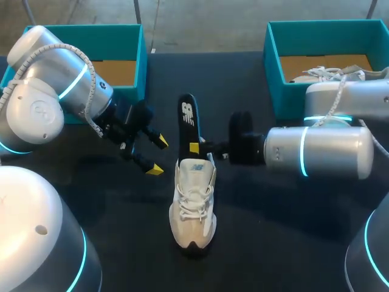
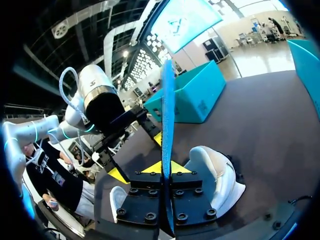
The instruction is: Take the shoe out of the shoebox, open the shoe tongue, remove and reinsert the insole, then place the shoe into the shoebox
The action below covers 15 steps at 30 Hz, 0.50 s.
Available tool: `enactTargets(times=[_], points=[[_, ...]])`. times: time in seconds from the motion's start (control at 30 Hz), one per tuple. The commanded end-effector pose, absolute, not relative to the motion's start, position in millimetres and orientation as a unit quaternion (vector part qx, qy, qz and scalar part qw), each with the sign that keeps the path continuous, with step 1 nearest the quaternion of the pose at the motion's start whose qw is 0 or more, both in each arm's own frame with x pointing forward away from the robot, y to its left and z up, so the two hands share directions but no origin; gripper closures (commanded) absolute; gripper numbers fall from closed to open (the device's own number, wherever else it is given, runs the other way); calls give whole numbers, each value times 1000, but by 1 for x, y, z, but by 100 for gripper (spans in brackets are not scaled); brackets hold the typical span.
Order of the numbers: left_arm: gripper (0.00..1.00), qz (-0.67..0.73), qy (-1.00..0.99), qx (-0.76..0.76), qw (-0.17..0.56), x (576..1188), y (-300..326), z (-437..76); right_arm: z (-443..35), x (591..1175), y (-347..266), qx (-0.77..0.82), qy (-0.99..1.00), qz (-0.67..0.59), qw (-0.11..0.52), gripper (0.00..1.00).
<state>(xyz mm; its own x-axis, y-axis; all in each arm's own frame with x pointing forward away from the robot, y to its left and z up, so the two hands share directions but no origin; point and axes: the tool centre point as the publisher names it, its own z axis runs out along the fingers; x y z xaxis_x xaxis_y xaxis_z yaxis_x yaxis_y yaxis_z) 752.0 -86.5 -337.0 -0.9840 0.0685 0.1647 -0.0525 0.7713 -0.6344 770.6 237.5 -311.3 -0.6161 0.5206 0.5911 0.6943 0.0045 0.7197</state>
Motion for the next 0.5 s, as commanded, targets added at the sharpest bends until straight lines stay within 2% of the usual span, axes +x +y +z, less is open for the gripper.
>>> enactTargets(times=[0.03,0.5], points=[[0,337,-937,-4,89,752,-87,-337,-316,780,237,-313,-741,-542,243,100],[0,337,-937,-4,89,752,-87,-337,-313,795,243,-265,-735,-582,224,100]])
